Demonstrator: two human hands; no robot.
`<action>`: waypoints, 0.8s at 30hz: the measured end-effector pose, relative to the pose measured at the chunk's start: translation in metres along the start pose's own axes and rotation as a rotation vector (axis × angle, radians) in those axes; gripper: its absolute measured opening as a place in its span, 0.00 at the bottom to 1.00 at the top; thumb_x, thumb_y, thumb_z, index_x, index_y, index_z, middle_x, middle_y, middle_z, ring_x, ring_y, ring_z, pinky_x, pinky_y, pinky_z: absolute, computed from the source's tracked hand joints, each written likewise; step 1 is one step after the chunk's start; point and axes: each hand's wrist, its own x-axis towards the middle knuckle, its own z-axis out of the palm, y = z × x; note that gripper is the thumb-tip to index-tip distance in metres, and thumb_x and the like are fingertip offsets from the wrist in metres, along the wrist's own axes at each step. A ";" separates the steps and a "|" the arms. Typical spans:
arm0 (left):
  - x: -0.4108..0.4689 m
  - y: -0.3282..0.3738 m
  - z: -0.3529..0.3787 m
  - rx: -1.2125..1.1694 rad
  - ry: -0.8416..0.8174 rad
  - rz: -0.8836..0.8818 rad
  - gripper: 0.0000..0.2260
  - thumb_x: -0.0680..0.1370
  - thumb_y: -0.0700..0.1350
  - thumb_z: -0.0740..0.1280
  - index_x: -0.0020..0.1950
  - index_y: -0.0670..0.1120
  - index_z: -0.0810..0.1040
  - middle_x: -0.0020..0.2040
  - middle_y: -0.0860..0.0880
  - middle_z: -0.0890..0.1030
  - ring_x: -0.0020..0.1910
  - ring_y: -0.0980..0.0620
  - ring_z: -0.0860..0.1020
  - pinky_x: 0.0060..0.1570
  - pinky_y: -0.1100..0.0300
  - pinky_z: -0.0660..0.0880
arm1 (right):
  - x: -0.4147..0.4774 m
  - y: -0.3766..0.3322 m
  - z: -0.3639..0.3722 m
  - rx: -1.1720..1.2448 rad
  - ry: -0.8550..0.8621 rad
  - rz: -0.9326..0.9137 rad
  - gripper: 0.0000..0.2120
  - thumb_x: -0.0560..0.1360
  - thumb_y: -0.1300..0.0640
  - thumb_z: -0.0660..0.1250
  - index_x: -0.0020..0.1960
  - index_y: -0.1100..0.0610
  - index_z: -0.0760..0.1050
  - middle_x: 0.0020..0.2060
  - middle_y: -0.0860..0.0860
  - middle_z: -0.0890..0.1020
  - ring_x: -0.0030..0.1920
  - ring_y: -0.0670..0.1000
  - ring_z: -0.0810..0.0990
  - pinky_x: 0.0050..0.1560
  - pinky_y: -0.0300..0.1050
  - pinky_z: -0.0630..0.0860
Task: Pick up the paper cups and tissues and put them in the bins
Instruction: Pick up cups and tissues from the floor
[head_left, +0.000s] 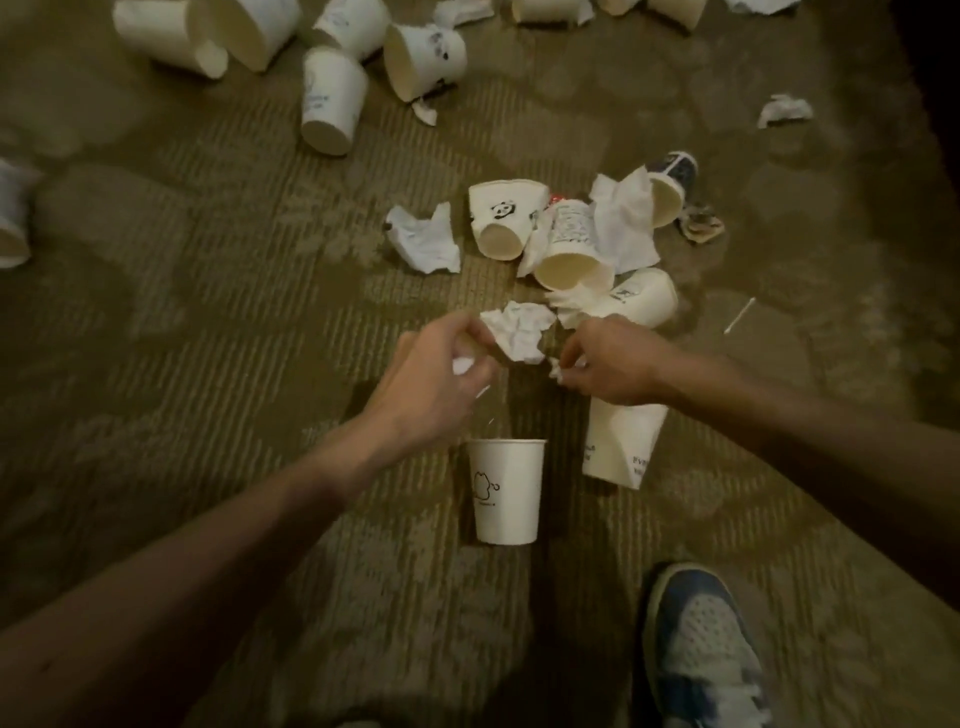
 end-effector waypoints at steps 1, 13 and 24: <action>0.000 -0.002 -0.001 0.009 0.015 -0.011 0.06 0.78 0.49 0.69 0.45 0.61 0.75 0.48 0.48 0.81 0.48 0.45 0.80 0.42 0.48 0.80 | 0.006 0.002 0.003 -0.015 0.007 -0.029 0.10 0.77 0.56 0.68 0.56 0.56 0.81 0.51 0.53 0.83 0.45 0.49 0.79 0.44 0.43 0.77; -0.014 0.009 0.014 0.064 0.071 -0.050 0.05 0.82 0.49 0.63 0.52 0.56 0.79 0.46 0.63 0.79 0.50 0.69 0.75 0.41 0.75 0.68 | 0.033 0.024 0.007 0.262 -0.051 -0.178 0.03 0.72 0.58 0.75 0.44 0.51 0.83 0.40 0.46 0.84 0.39 0.43 0.83 0.40 0.37 0.81; -0.037 0.043 0.038 -0.677 0.384 -0.289 0.09 0.84 0.42 0.58 0.56 0.51 0.77 0.43 0.48 0.84 0.43 0.49 0.85 0.38 0.53 0.83 | -0.003 -0.015 0.003 1.348 -0.367 -0.128 0.09 0.67 0.68 0.74 0.47 0.65 0.80 0.37 0.58 0.85 0.35 0.51 0.85 0.37 0.39 0.80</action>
